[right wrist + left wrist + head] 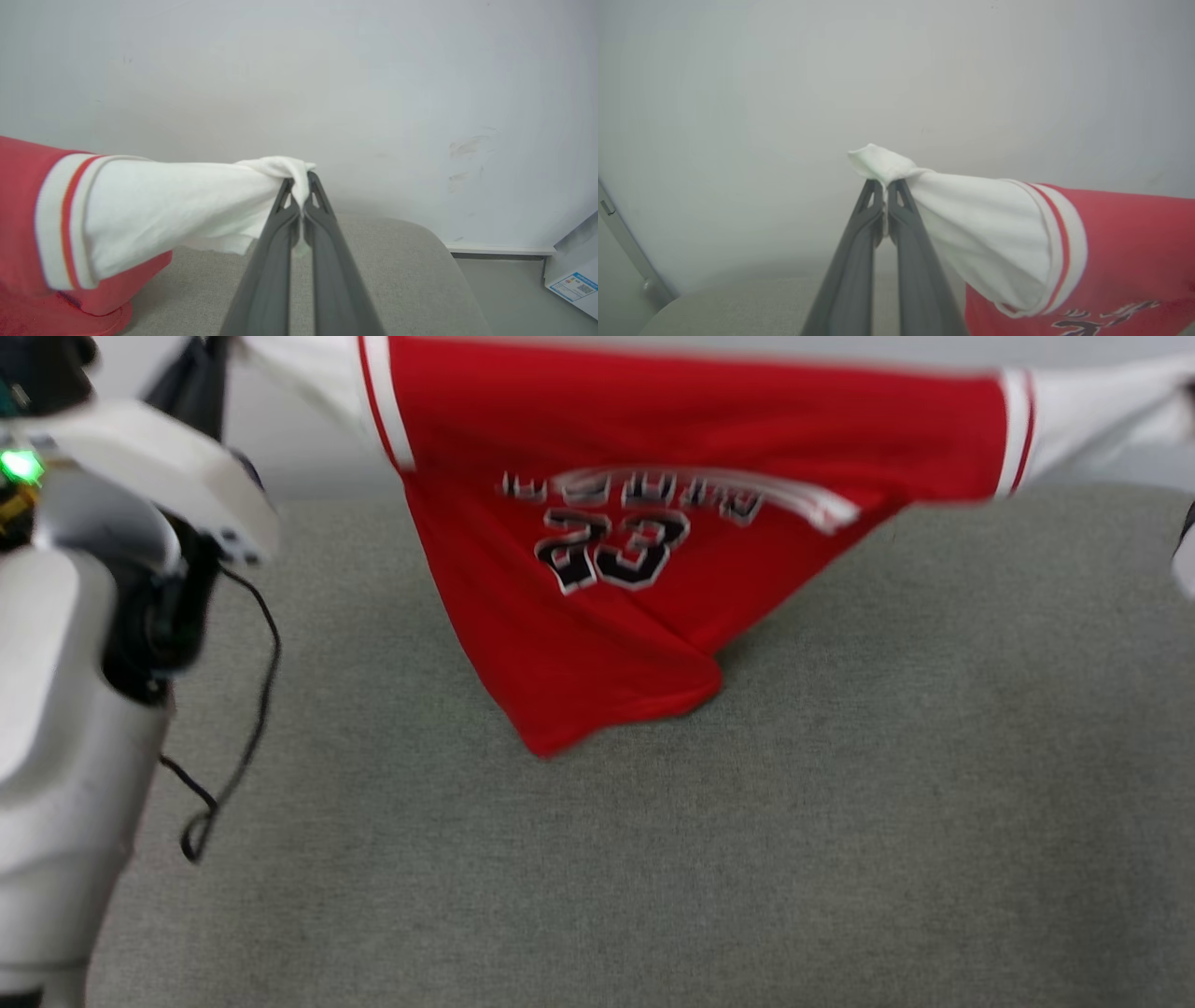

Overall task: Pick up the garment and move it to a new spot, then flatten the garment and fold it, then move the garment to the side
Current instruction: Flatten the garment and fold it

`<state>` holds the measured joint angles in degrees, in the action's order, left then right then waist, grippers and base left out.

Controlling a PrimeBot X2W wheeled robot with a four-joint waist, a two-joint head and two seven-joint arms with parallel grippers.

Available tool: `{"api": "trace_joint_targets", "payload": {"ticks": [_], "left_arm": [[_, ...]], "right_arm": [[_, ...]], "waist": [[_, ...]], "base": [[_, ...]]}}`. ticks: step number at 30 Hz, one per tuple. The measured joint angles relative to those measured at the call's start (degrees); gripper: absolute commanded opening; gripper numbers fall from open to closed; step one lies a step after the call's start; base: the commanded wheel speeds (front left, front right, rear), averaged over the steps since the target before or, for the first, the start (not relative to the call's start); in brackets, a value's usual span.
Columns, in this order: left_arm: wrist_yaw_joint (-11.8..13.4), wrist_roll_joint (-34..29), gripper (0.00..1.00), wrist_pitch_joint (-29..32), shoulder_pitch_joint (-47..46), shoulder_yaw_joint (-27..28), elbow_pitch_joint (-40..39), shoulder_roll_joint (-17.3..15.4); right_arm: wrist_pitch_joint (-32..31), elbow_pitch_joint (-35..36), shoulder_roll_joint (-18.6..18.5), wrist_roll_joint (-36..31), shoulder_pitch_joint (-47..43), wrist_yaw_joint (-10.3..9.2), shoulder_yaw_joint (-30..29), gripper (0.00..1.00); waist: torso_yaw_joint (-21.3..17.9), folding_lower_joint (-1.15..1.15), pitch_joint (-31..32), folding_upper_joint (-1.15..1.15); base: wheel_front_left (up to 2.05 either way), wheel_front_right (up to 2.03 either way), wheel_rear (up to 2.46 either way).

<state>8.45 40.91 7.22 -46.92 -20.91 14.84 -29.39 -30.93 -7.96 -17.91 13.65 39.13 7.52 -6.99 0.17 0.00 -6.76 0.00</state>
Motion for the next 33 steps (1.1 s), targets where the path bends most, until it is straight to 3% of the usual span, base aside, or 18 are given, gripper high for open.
{"api": "trace_joint_targets", "payload": {"ticks": [8,19,24,33], "left_arm": [[-1.41,-2.49,0.0,-4.8,-17.74,2.56,7.24,0.23],[-4.54,-5.05,0.0,-9.28,-36.99,4.58,13.66,-2.69],[-6.01,-5.03,0.0,-10.65,-41.19,4.94,16.74,-3.03],[-9.05,-3.91,0.0,-13.86,-43.54,4.89,24.43,-2.02]], "right_arm": [[6.59,-5.19,-1.22,-1.54,18.67,0.02,-0.04,0.0],[16.99,-11.7,-1.83,-2.87,40.07,0.02,4.74,0.0],[18.46,-12.91,-1.6,-2.26,44.97,0.02,7.0,0.0],[19.45,-17.09,2.08,-2.34,46.52,0.01,9.48,0.0]], "waist": [[-0.73,0.0,-8.75,0.0],[-3.22,0.02,-22.67,0.0],[-4.22,0.02,-28.43,0.0],[-5.18,0.01,-36.56,0.0]], "base": [[0.0,0.0,0.0],[0.0,0.0,0.0],[0.0,0.0,0.0],[0.0,0.0,0.0]]}}
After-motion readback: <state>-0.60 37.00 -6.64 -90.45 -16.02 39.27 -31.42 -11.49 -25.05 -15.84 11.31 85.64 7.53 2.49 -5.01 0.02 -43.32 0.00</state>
